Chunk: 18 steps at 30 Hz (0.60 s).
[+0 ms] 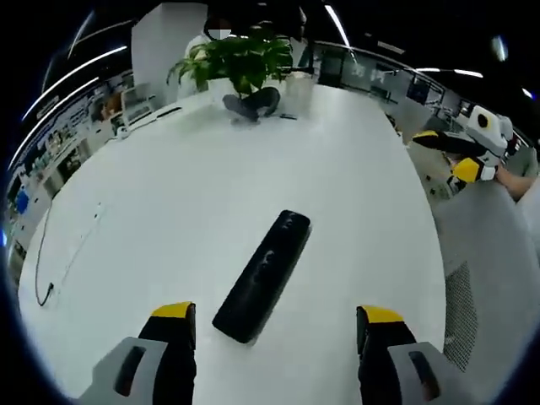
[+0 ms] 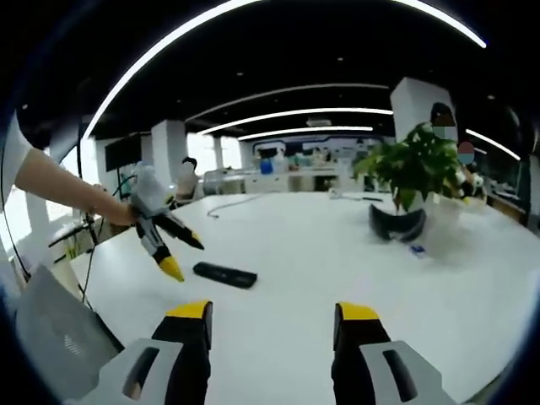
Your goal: Press the specified remote control buttons in sequence, fully releasing each button before pressing the next.
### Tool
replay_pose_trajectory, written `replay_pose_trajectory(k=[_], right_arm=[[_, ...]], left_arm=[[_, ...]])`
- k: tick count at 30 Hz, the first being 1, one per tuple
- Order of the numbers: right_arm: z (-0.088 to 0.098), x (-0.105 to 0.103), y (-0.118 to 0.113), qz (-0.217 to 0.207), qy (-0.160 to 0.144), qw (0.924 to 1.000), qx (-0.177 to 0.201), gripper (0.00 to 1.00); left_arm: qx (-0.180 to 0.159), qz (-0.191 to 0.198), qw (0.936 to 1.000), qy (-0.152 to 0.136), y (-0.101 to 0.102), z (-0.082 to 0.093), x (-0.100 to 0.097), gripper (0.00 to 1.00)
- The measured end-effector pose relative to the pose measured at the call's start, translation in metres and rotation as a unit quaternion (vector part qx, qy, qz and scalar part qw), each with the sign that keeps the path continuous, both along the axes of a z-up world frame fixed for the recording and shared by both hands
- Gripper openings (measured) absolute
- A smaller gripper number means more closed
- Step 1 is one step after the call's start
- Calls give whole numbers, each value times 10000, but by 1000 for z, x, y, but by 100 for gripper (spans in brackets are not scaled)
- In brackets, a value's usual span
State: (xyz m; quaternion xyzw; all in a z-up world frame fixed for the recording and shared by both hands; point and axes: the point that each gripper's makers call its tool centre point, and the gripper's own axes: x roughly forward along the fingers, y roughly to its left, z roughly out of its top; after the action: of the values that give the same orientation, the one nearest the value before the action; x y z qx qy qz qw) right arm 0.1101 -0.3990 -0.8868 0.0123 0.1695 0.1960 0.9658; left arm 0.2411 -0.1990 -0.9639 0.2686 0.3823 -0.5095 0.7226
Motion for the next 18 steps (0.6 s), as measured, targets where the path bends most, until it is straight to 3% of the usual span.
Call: replay_pose_trajectory(k=[4,6,13,18], right_arm=[[-3,-2,6,157,89,9998,11,51],[-3,-2,6,175,98,9998,10,49],[3,-1,3,74,-46,9999,90,51],[-1,-1,4,79,67,9999,51,50]], left_arm=[[189,-246,9994,-177,-6,2,9,79],[129,-323,9992,-205,-11,4,11,77],[222,-553,9982,-39,-16,-5,12,73],[183,-605,9979,130,-16,-9,14,62]])
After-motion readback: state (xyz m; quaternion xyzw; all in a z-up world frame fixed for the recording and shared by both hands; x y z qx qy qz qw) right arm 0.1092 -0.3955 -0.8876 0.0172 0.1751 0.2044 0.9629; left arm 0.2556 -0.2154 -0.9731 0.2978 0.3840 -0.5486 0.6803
